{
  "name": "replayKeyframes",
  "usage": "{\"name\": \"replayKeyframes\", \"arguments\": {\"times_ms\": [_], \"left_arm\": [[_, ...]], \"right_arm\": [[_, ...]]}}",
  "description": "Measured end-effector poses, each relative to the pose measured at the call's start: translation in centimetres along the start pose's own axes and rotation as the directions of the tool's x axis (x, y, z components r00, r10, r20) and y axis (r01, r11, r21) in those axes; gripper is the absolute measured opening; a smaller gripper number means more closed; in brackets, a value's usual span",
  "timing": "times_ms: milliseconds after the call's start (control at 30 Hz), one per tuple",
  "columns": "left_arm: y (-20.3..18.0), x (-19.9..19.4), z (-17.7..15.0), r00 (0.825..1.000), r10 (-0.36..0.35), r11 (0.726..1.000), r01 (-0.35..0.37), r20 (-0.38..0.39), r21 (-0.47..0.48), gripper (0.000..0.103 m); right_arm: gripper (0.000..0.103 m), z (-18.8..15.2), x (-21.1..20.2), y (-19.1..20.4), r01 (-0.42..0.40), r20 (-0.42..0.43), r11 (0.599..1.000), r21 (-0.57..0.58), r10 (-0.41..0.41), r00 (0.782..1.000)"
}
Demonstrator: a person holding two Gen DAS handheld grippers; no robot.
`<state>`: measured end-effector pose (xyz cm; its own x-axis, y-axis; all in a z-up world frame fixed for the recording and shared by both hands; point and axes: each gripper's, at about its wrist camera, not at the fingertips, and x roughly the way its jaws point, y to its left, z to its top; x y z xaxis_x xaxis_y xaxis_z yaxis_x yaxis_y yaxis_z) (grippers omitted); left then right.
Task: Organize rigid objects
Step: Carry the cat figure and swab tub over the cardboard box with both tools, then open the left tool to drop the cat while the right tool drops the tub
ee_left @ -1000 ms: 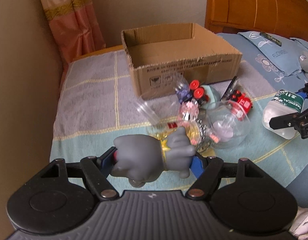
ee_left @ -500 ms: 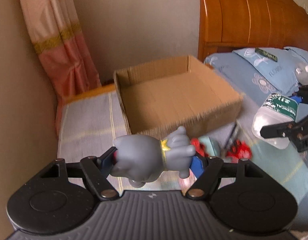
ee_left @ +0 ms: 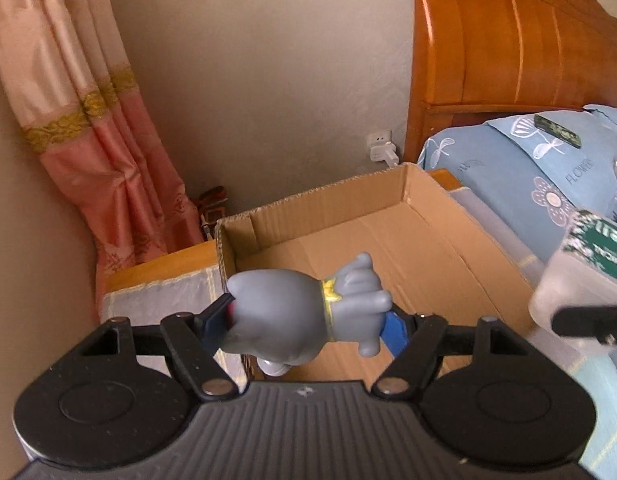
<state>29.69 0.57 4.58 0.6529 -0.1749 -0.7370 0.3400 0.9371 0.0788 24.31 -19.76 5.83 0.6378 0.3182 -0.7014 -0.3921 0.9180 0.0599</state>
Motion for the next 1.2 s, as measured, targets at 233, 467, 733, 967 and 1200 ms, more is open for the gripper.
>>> {"name": "replayKeyframes", "arguments": {"times_ms": [233,467,733,967,1200], "left_arm": [[1.0,4.7,2.3,1.0,0.0,0.999,-0.001,-0.025,-0.044,0.08],[1.7,5.1,2.5,1.0,-0.002,0.999,0.003,0.007,-0.053,0.088],[2.4,3.8,0.8,1.0,-0.015,0.998,0.015,-0.007,-0.066,0.091],[3.4,1.9,-0.8,1.0,-0.02,0.996,0.02,0.001,-0.084,0.091],[4.0,0.2,-1.7,0.999,-0.019,0.995,0.021,0.026,-0.097,0.091]], "right_arm": [[0.087,1.6,2.9,-1.0,0.003,-0.022,1.0,0.024,-0.002,1.0],[0.087,2.2,5.0,-1.5,0.0,-0.041,0.999,0.041,0.001,0.999],[0.087,3.1,6.4,-1.5,0.004,-0.042,0.999,0.039,-0.002,0.999],[0.087,5.0,9.1,-1.5,0.008,-0.053,0.998,0.057,-0.005,0.999],[0.088,6.6,11.1,-1.1,0.038,-0.042,0.998,0.045,-0.036,0.998]]}}
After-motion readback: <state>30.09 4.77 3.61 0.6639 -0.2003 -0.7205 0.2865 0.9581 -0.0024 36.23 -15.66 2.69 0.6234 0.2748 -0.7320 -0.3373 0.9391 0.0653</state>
